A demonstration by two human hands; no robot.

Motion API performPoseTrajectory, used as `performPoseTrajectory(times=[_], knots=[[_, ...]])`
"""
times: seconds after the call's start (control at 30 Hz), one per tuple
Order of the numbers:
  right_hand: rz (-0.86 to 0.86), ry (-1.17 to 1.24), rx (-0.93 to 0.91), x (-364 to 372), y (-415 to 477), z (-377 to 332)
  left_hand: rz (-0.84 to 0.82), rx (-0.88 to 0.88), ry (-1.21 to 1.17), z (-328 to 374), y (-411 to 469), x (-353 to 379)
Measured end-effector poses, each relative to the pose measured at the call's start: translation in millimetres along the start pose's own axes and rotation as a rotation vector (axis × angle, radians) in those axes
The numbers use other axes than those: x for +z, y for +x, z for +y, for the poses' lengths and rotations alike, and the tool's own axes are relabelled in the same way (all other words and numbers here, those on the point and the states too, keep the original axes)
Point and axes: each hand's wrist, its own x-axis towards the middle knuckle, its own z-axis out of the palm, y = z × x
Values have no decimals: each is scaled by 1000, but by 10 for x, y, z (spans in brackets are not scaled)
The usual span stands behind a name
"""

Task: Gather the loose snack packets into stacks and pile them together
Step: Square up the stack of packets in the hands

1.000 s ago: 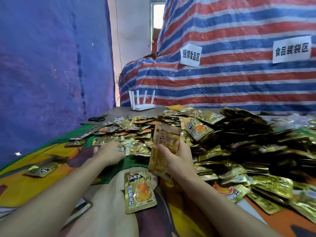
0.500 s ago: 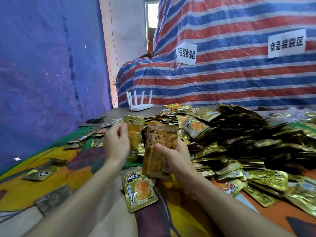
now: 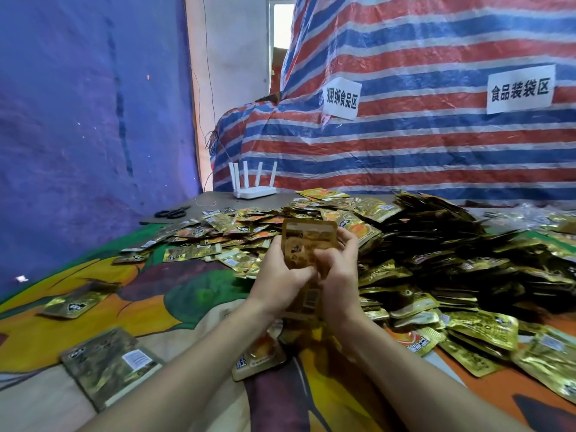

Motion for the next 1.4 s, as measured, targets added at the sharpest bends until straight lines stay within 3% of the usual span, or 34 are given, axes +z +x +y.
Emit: performPoseTrajectory(times=[0.17,0.33,0.47,0.63,0.73,1.07,1.27,1.4], knots=[[35,-138,60,17,37,2,3,16,74,-194,14,-113],[44,-209,114,79,-1,-47,20,9,-5,-158,17,-108],[56,-343,40,29,-55,-198,18,68,44,-165,31,-121],[-19,-737,-129,-315,-150,-478,-35,106,87,-177,-10,-97],[-36,-956,-134,-674,-204,-735,-69,116,122,-193,-15,-113],[145,-1938,345,-2430,0,-1855,-165,166,117,-88,-148,-74],[112,-1970,399,-2842,-32,-1829,-133,142,90,-117,-120,-89],[178,-1929,398,-2903,30,-1669,-125,132,57,-141,-103,-100]])
